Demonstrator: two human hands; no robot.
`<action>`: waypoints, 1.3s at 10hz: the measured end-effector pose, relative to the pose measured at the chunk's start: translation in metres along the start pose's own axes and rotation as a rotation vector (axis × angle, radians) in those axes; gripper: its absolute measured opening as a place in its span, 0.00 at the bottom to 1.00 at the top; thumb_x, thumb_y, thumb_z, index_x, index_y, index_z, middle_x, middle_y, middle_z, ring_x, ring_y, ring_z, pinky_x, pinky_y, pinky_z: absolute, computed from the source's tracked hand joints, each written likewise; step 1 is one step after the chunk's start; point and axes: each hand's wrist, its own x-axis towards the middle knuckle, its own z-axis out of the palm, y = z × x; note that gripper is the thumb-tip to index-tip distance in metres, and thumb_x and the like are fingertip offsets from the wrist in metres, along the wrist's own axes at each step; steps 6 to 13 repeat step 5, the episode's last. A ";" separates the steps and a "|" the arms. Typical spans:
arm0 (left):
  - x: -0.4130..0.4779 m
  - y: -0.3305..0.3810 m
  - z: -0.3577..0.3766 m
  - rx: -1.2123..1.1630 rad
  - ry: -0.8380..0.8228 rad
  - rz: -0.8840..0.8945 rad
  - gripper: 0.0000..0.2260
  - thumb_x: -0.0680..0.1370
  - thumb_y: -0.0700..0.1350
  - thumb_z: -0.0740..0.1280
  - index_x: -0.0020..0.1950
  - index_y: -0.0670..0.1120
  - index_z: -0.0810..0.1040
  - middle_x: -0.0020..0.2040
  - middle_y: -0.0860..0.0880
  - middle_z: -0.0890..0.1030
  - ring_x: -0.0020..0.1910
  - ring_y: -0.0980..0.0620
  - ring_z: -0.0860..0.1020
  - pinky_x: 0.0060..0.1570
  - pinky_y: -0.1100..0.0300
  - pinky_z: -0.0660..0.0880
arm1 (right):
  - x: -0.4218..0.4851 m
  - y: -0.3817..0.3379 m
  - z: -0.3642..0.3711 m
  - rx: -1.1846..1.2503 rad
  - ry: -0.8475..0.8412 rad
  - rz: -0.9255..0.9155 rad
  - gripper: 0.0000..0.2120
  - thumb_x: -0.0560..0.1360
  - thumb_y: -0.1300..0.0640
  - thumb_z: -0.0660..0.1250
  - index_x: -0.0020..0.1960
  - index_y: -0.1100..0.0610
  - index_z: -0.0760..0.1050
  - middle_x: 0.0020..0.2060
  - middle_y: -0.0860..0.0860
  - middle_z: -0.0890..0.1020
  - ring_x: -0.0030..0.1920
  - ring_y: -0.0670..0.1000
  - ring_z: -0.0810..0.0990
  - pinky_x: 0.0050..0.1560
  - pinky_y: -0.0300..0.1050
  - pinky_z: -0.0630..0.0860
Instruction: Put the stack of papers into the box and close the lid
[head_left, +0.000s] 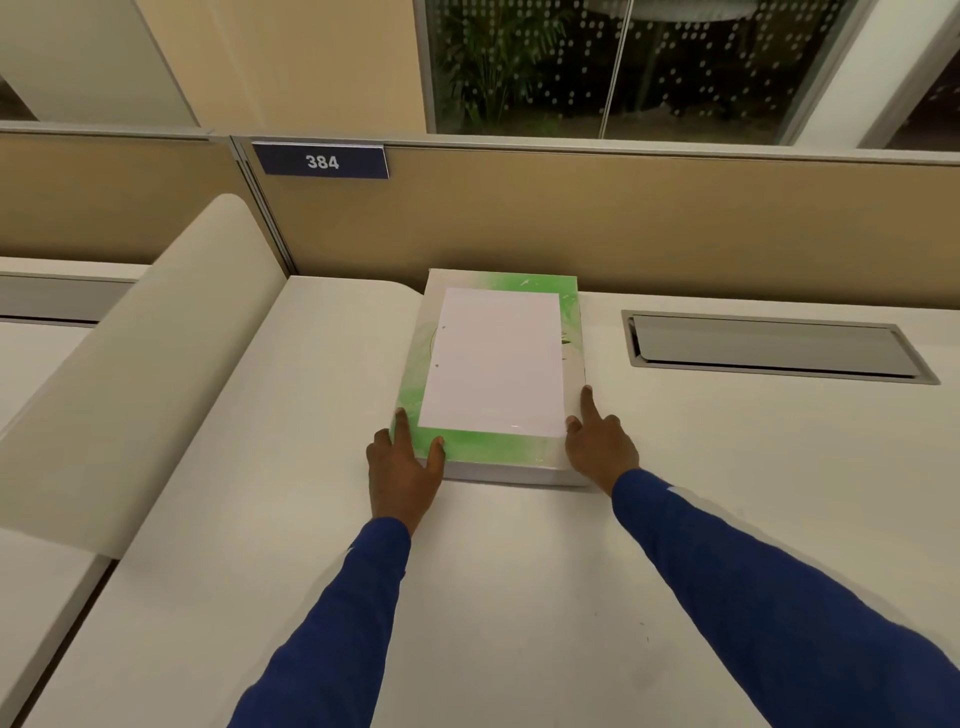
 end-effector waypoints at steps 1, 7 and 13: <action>0.001 -0.001 0.001 0.098 0.001 0.008 0.33 0.82 0.57 0.63 0.82 0.44 0.58 0.66 0.37 0.73 0.63 0.38 0.72 0.61 0.46 0.73 | 0.002 0.005 -0.011 -0.021 -0.065 -0.024 0.31 0.84 0.42 0.49 0.82 0.45 0.40 0.69 0.63 0.71 0.64 0.64 0.75 0.62 0.56 0.73; -0.074 0.047 0.052 0.362 0.049 0.420 0.37 0.81 0.64 0.51 0.84 0.44 0.51 0.84 0.37 0.47 0.83 0.35 0.48 0.80 0.38 0.46 | -0.061 0.116 -0.012 -0.169 0.100 -0.200 0.37 0.82 0.35 0.49 0.82 0.56 0.50 0.75 0.59 0.68 0.74 0.60 0.67 0.72 0.56 0.65; -0.074 0.047 0.052 0.362 0.049 0.420 0.37 0.81 0.64 0.51 0.84 0.44 0.51 0.84 0.37 0.47 0.83 0.35 0.48 0.80 0.38 0.46 | -0.061 0.116 -0.012 -0.169 0.100 -0.200 0.37 0.82 0.35 0.49 0.82 0.56 0.50 0.75 0.59 0.68 0.74 0.60 0.67 0.72 0.56 0.65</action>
